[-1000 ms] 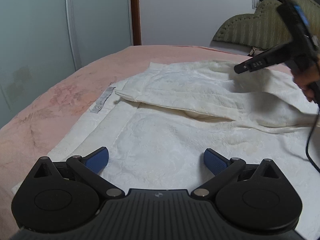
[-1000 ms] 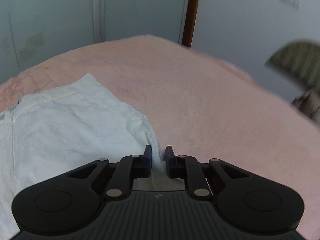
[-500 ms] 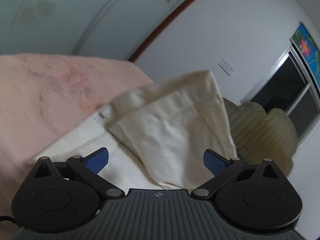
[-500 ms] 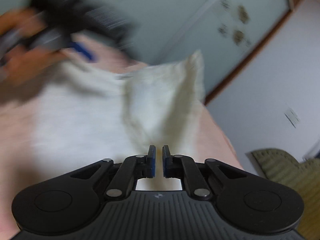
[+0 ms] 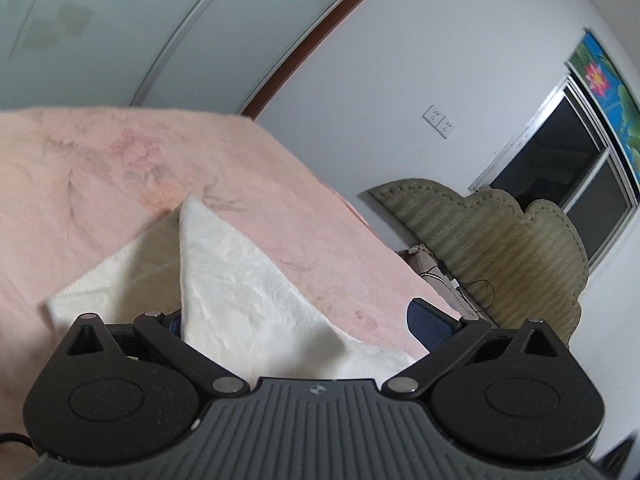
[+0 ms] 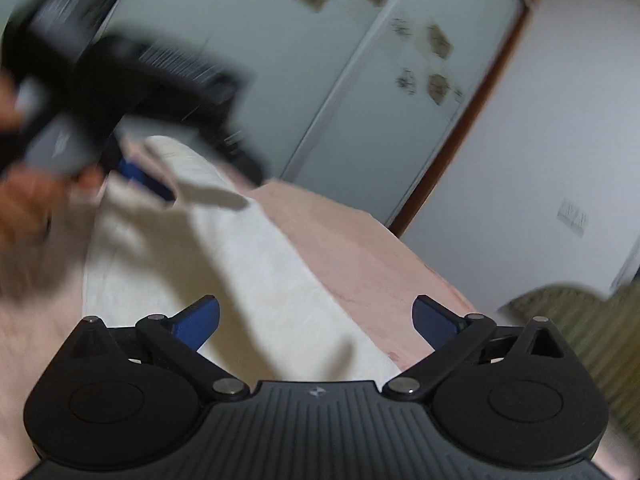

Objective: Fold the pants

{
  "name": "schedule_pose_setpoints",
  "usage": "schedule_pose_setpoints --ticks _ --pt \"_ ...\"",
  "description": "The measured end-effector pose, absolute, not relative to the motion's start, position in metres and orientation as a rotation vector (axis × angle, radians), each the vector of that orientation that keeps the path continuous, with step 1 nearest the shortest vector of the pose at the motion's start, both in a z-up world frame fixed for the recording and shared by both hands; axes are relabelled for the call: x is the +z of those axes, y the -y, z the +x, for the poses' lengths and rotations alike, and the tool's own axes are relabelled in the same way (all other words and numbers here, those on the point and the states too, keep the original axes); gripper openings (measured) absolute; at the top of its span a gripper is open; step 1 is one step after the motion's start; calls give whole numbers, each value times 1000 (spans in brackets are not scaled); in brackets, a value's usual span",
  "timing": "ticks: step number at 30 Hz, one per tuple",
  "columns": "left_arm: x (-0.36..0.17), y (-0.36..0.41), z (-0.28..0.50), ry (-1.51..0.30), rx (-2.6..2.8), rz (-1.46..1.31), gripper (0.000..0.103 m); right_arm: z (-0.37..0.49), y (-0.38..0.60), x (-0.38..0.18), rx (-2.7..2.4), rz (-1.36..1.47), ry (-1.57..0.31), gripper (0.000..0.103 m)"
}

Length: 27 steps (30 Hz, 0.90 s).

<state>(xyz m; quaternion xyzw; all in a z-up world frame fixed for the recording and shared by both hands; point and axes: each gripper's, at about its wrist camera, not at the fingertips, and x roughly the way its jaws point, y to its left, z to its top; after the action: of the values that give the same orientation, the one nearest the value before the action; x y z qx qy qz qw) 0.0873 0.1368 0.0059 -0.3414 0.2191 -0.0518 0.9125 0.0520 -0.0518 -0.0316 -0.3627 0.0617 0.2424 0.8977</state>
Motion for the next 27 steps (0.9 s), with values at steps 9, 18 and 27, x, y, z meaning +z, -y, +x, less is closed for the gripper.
schedule_pose_setpoints --ticks 9,18,27 --pt "-10 -159 103 -508 -65 -792 21 44 48 -63 473 -905 -158 87" --pt "1 -174 109 -469 -114 -812 8 74 120 -85 261 -961 -269 84" --pt "14 -188 113 -469 -112 -753 8 92 133 -82 238 -950 -304 8"
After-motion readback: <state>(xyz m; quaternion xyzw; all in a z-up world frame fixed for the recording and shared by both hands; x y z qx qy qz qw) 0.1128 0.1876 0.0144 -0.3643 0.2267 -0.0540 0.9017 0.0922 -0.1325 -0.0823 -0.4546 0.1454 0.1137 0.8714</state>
